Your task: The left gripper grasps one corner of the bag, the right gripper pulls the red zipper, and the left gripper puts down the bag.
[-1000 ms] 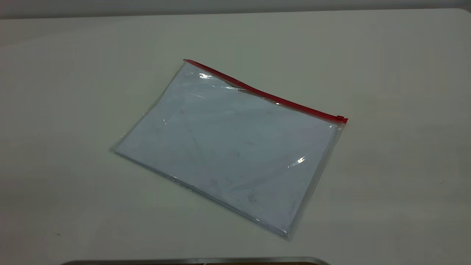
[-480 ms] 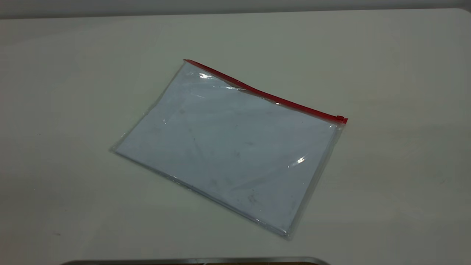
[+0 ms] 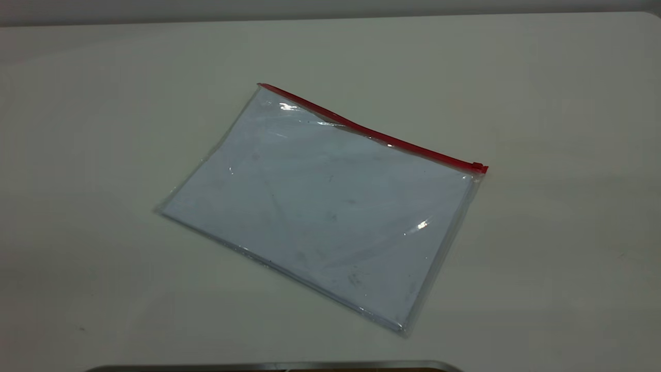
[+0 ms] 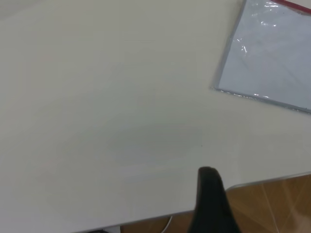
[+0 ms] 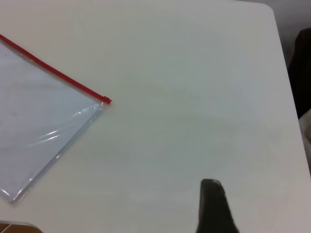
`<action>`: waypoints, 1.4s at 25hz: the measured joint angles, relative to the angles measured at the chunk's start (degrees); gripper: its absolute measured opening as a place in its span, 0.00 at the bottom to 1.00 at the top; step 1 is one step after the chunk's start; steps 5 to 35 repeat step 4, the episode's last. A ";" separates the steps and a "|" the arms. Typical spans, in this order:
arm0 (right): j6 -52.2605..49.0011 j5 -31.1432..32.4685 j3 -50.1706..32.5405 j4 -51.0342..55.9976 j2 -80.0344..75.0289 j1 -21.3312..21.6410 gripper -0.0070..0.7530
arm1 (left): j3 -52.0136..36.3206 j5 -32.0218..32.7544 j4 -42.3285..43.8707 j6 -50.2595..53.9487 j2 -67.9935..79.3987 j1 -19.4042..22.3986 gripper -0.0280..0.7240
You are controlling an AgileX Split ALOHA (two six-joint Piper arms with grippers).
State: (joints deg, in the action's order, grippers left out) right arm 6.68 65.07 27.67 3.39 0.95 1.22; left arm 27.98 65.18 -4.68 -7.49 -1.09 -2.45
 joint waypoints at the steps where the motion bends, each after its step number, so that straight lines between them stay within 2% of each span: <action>1: 0.00 0.00 0.00 0.00 0.00 0.00 0.67 | 0.00 0.00 0.00 0.00 0.00 0.00 0.81; 35: 0.00 0.00 0.00 0.00 0.00 0.00 0.67 | 0.00 0.00 0.00 0.00 0.00 0.00 0.81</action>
